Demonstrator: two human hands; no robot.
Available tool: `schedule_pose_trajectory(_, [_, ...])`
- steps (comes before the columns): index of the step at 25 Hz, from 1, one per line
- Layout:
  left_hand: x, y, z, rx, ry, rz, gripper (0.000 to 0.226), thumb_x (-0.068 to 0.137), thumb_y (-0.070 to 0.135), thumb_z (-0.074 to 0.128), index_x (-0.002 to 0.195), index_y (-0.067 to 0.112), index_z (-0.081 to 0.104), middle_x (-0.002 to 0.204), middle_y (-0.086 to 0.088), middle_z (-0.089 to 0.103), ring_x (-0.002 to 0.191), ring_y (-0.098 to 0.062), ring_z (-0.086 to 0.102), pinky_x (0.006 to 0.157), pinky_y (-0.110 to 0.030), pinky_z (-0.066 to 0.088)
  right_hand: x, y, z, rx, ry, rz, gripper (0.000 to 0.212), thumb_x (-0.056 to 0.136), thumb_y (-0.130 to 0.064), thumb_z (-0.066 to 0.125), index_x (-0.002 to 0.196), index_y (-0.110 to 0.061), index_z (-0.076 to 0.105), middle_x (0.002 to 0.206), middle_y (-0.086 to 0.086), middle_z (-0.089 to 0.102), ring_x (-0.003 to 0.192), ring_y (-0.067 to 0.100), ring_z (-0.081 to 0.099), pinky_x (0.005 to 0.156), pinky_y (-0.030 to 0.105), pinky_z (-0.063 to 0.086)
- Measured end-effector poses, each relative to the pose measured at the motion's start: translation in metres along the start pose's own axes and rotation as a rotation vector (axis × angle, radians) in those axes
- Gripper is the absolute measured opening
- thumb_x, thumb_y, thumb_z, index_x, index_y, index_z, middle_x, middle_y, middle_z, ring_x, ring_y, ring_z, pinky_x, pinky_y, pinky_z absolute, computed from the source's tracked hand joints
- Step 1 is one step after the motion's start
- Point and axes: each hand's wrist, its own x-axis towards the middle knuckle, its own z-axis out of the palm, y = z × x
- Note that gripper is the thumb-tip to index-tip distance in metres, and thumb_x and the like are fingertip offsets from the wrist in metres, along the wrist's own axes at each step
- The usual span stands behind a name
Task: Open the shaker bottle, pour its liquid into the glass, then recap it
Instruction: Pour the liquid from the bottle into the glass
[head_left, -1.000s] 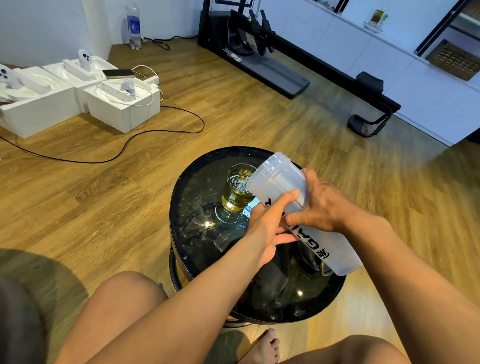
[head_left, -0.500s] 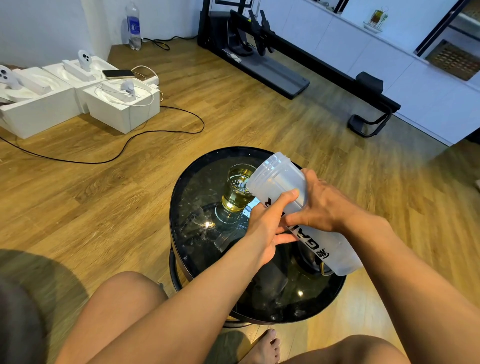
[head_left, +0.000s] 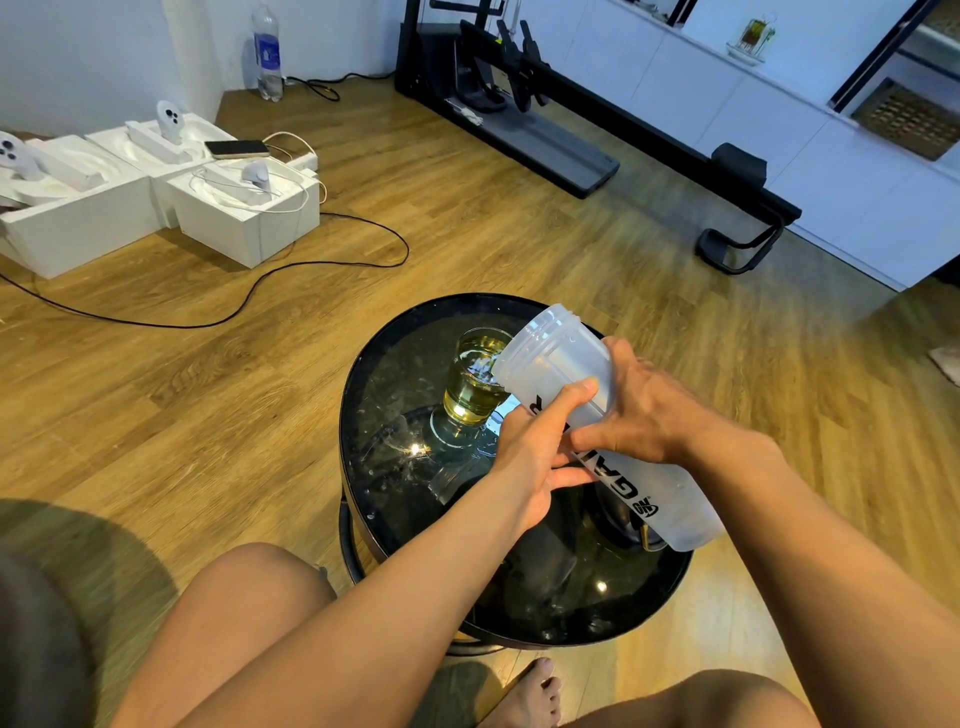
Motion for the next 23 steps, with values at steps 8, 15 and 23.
schedule_pose_trajectory(8, [-0.001, -0.001, -0.002, 0.074, 0.008, 0.014, 0.036, 0.080, 0.032, 0.077, 0.111, 0.021, 0.064, 0.106, -0.011, 0.076, 0.098, -0.032, 0.072, 0.086, -0.059, 0.056, -0.003, 0.003, 0.006, 0.060, 0.006, 0.014, 0.099, 0.054, -0.052, 0.083, 0.132, -0.027, 0.027, 0.109, 0.007, 0.054, 0.093, 0.028, 0.061, 0.082, 0.047, 0.055])
schedule_pose_trajectory(15, [-0.001, 0.003, -0.001, 0.225, 0.004, 0.105, 0.043, 0.077, 0.033, 0.080, 0.115, 0.023, 0.062, 0.105, -0.004, 0.076, 0.090, -0.024, 0.074, 0.077, -0.051, 0.061, -0.016, 0.011, 0.014, 0.244, 0.108, -0.021, 0.104, 0.040, -0.066, 0.071, 0.129, -0.038, 0.026, 0.114, 0.002, 0.054, 0.097, 0.023, 0.060, 0.080, 0.046, 0.055])
schedule_pose_trajectory(23, [-0.003, 0.028, -0.011, 0.763, 0.077, 0.449, 0.076, 0.052, 0.054, 0.085, 0.117, 0.029, 0.054, 0.109, 0.012, 0.070, 0.099, -0.006, 0.067, 0.083, -0.037, 0.058, -0.029, 0.015, 0.035, 0.697, 0.259, -0.048, 0.099, 0.047, -0.055, 0.086, 0.128, -0.039, 0.033, 0.122, -0.018, 0.058, 0.111, 0.007, 0.061, 0.087, 0.034, 0.055])
